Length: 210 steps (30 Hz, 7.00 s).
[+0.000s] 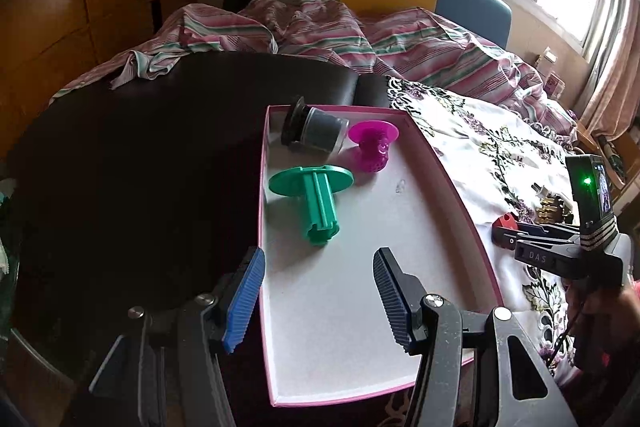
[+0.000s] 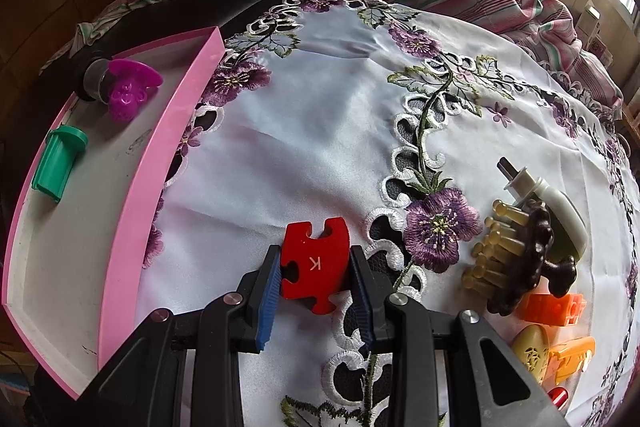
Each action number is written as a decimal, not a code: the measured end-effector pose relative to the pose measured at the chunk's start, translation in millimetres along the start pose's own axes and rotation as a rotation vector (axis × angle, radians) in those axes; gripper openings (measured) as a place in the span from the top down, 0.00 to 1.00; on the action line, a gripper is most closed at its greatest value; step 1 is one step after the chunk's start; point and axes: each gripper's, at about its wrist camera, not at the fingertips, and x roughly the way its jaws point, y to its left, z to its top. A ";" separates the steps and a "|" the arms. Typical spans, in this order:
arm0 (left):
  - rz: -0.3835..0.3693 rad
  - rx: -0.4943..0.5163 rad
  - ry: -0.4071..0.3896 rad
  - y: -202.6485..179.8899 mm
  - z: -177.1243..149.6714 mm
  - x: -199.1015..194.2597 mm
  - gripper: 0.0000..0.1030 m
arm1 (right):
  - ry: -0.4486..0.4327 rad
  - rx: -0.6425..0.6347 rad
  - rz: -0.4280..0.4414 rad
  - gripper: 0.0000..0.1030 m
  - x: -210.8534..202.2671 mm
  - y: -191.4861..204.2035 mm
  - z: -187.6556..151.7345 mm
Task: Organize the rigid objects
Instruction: 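Carry the red K puzzle piece into the tray and open the right tool, then move the left tool to the brown claw hair clip and grasp it, then carry the brown clip toward the tray with the left tool while the right tool grasps the white-green plug, then lower the brown clip into the tray and open the left tool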
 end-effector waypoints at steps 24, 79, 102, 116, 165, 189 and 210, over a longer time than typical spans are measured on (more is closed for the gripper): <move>0.007 -0.039 0.022 18.9 -10.6 4.9 0.44 | -0.179 -0.111 0.238 0.69 -67.0 96.2 46.5; 0.025 0.031 0.010 3.9 -16.3 -5.6 0.43 | -0.214 0.138 0.171 0.58 -76.6 14.8 26.8; -0.254 0.297 0.068 -142.8 14.5 19.4 0.38 | -0.351 0.905 -0.047 0.58 -108.0 -214.1 -58.5; -0.462 0.322 0.196 -261.6 36.3 81.5 0.29 | -0.336 0.880 0.025 0.58 -101.8 -208.3 -53.0; -0.530 0.131 0.135 -139.3 36.3 23.8 0.65 | 0.021 0.079 -0.163 0.32 -40.7 -132.4 26.9; -0.289 -0.138 0.050 38.7 4.0 -9.4 0.65 | -0.184 0.215 0.086 0.58 -71.9 -61.5 15.4; -0.350 0.024 0.063 -45.6 63.4 51.4 0.65 | -0.078 0.069 0.018 0.64 -31.8 -22.7 4.1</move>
